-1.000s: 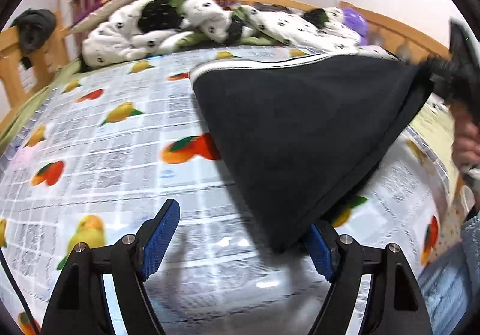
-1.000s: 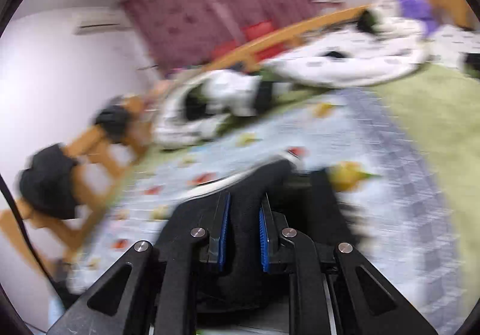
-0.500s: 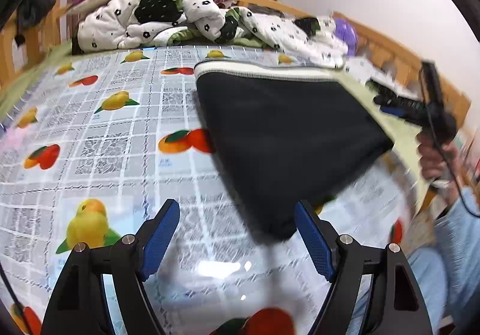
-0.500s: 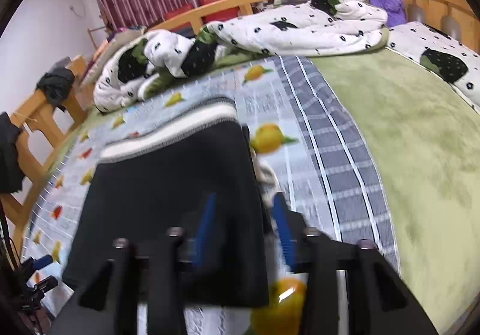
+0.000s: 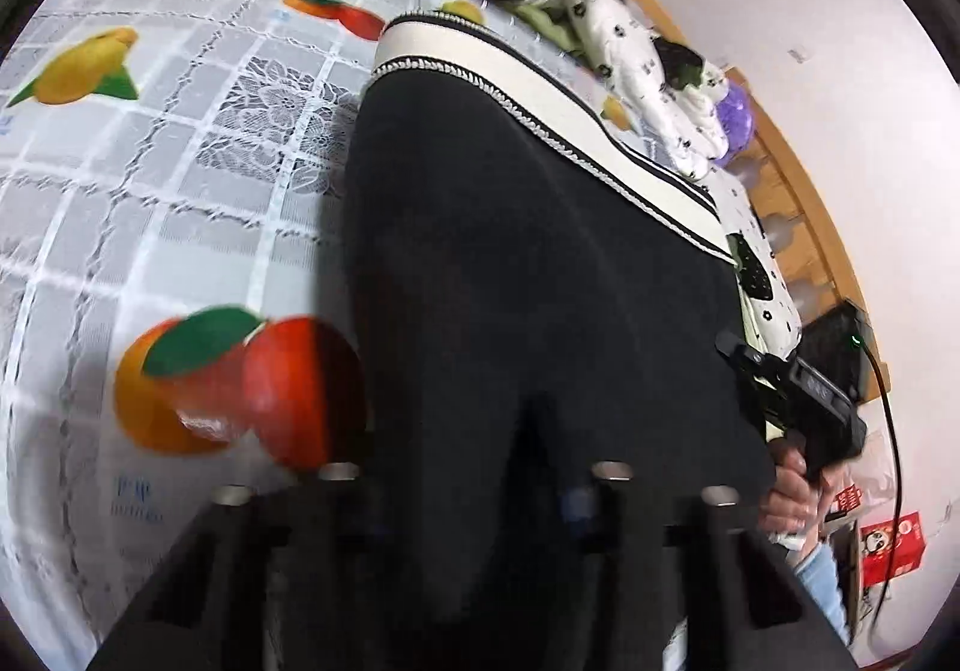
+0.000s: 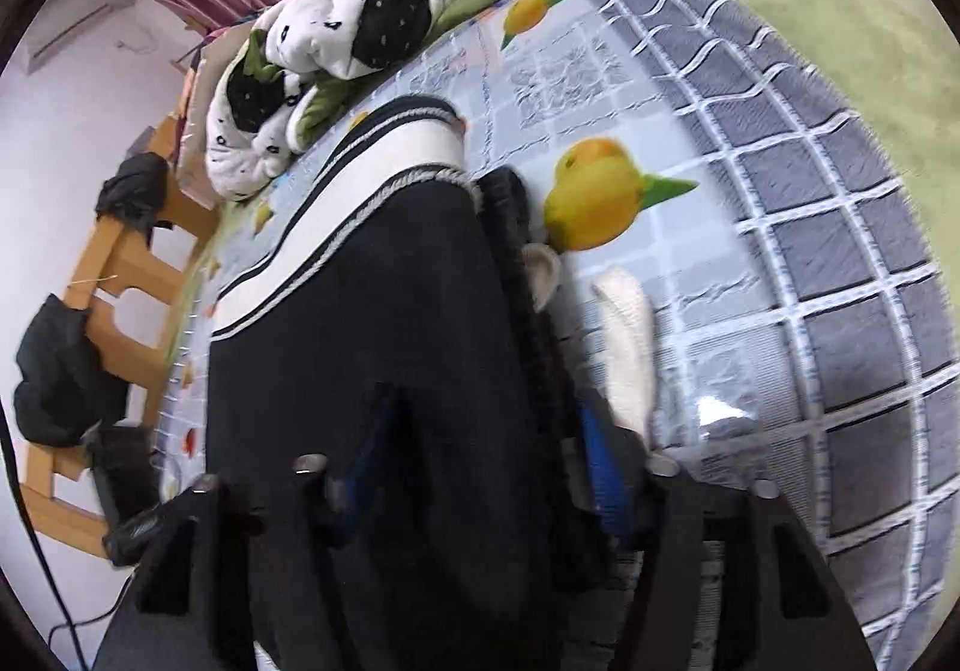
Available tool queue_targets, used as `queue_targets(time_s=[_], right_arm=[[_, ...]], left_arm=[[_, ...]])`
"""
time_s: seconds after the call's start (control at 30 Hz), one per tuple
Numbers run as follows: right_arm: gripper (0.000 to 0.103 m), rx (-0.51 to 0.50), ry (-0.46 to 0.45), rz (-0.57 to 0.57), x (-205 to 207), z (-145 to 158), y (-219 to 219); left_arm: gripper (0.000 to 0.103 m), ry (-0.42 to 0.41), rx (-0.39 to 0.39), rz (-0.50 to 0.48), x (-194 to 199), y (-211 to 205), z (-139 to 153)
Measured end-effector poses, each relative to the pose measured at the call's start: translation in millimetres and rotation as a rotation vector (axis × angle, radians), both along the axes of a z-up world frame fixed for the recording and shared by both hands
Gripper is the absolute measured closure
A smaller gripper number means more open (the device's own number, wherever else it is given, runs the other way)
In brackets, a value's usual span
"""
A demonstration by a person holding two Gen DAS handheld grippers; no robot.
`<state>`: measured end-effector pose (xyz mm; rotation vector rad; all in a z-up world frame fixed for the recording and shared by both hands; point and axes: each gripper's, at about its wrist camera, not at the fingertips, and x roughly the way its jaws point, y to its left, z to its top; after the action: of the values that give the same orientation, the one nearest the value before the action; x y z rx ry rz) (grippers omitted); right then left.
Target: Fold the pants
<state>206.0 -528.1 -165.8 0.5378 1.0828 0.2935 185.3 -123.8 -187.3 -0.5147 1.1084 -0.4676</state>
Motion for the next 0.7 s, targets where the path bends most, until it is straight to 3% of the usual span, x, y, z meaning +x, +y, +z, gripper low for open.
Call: queue_targets(time_s=[0.03,0.1,0.17,0.33,0.5,0.6,0.67,0.7], right_arm=[[0.059,-0.041,-0.022,0.0,-3.9,8.0,5.1],[0.071,-0.118,-0.064,0.002,-9.7,24.4,19.2],[0.076,-0.115,-0.074,0.008,-12.0,38.7,37.5],[0.079,-0.118,-0.107,0.109,-7.2,57.7,124.2],[0.079,-0.03,-0.095,0.178,-4.0,51.0,213.8],[0.074,-0.121,-0.096,0.222,-12.8,32.0,252.4],[0.066,-0.21,-0.085,0.223,-16.5,27.3,258.4],[0.064,-0.237,-0.091,0.215,-19.1,31.2,256.9]], left_arm=[[0.085,-0.022,0.008,-0.008,1.1,3.9,6.7],[0.088,-0.065,-0.006,-0.02,0.2,19.5,19.8],[0.089,-0.077,0.004,-0.017,-1.5,38.8,28.9],[0.09,-0.087,0.11,0.039,-4.3,117.4,49.4],[0.087,-0.084,0.3,0.027,-16.0,190.2,61.1],[0.072,-0.04,0.308,0.026,-16.8,209.9,43.3],[0.048,-0.039,0.315,0.069,-22.1,217.9,35.0],[0.044,-0.057,0.339,0.089,-26.6,220.0,34.5]])
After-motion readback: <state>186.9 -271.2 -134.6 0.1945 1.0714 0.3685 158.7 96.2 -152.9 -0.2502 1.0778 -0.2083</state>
